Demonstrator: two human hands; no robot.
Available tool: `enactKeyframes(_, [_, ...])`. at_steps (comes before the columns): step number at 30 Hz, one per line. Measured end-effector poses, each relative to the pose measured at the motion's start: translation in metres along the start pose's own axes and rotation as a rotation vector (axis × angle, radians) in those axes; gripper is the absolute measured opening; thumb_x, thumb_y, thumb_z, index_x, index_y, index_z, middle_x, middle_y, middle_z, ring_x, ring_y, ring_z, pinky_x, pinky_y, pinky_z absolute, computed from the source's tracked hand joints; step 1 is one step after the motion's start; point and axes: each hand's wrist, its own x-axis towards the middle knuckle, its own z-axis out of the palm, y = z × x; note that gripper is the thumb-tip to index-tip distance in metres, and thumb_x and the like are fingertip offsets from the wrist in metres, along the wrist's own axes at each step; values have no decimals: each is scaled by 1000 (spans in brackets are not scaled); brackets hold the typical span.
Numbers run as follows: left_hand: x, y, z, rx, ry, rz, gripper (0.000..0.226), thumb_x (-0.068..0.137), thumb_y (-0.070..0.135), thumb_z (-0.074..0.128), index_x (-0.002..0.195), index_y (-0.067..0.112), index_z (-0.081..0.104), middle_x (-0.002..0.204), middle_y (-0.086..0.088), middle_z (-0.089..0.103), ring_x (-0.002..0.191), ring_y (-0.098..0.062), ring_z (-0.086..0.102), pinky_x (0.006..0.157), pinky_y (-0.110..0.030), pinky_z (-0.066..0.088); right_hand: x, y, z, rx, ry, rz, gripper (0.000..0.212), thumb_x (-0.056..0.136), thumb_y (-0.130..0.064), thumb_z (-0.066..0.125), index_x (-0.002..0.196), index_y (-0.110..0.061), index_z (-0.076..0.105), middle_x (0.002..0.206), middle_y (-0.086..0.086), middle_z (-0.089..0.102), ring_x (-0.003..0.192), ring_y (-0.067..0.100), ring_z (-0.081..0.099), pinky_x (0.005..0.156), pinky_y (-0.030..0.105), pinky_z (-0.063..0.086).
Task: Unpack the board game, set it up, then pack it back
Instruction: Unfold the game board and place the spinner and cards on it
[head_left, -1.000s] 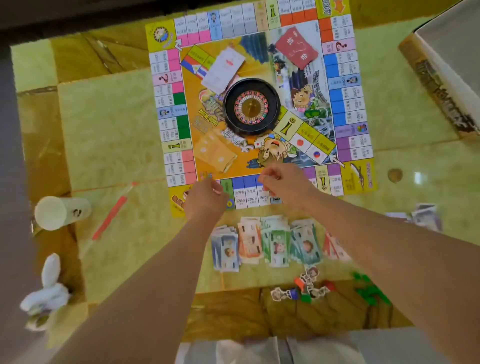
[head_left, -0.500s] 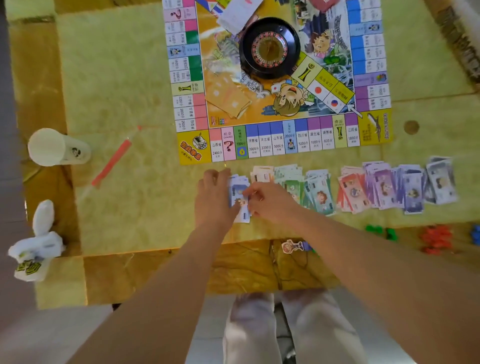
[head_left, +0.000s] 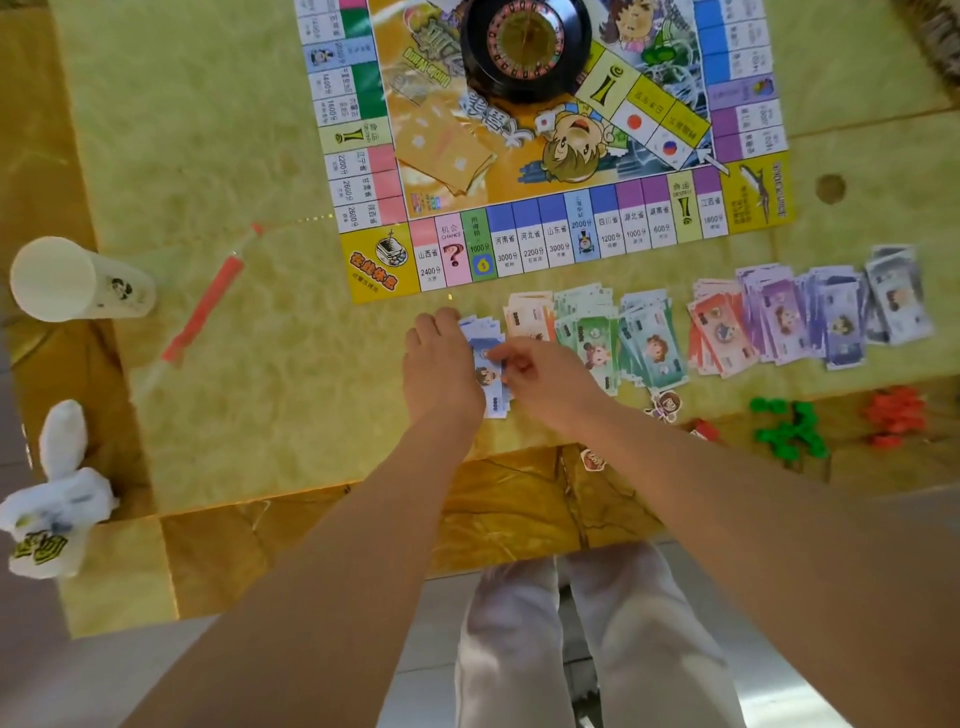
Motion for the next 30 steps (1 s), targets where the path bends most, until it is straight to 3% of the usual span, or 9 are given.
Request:
enactKeyframes(3, [1,-1,1,-91,-37,-33,68,75,-4,71,132,8,36,129,-12,48,118,-29,46,92,-32,39,-3,1,2,-14,23,-18,33,98,-6,45,123,-16,63,121,0,65,107,16,61,98,30,47])
enactKeyframes(7, [-1,-4,0,-338,-30,-140,54,76,1,71,121,10,43,116,-9,60,102,-27,58,71,-29,41,-3,1,4,-4,19,-10,34,99,-8,43,126,-17,62,125,1,64,111,16,59,100,32,46])
enactKeyframes(10, [-2,-4,0,-468,-12,-228,46,78,10,75,116,11,50,111,-5,64,94,-23,61,67,-27,41,-4,1,4,8,17,-7,34,99,-8,42,126,-17,61,126,1,63,112,16,58,102,33,45])
enactKeyframes(15, [2,1,6,-368,10,-224,42,79,18,76,115,9,57,116,-10,54,104,-28,57,84,-34,46,-5,-1,2,66,9,22,34,99,-6,42,125,-16,61,120,0,63,100,11,56,92,27,47])
enactKeyframes(18, [0,0,6,-332,22,-208,31,83,15,70,110,9,55,112,-10,61,101,-29,58,77,-34,42,-3,0,-2,102,-18,65,30,96,-6,44,117,-17,63,107,-3,63,93,13,58,82,24,47])
enactKeyframes(21, [-1,-8,1,-317,19,-235,27,85,13,66,108,8,52,110,-10,64,100,-30,60,71,-30,38,-3,4,-6,113,7,88,24,94,-7,47,107,-21,62,98,0,66,94,18,64,85,30,53])
enactKeyframes(24, [-4,-22,-4,-291,27,-254,33,84,15,68,112,7,51,114,-11,61,104,-30,58,74,-33,41,-7,7,-5,146,27,119,23,94,-8,48,105,-23,60,99,7,68,95,21,65,86,35,54])
enactKeyframes(27, [-7,-30,-8,-223,60,-297,58,80,22,76,125,5,44,127,-14,48,119,-30,46,94,-36,39,-13,5,-6,143,43,94,19,94,-10,49,102,-23,61,98,10,68,92,26,66,85,42,55])
enactKeyframes(30, [-18,-23,-15,-97,151,-273,71,82,27,74,137,6,35,135,-13,37,123,-29,39,98,-33,36,-25,7,-15,156,102,101,16,93,-11,52,96,-23,62,90,7,68,87,26,67,80,43,55])
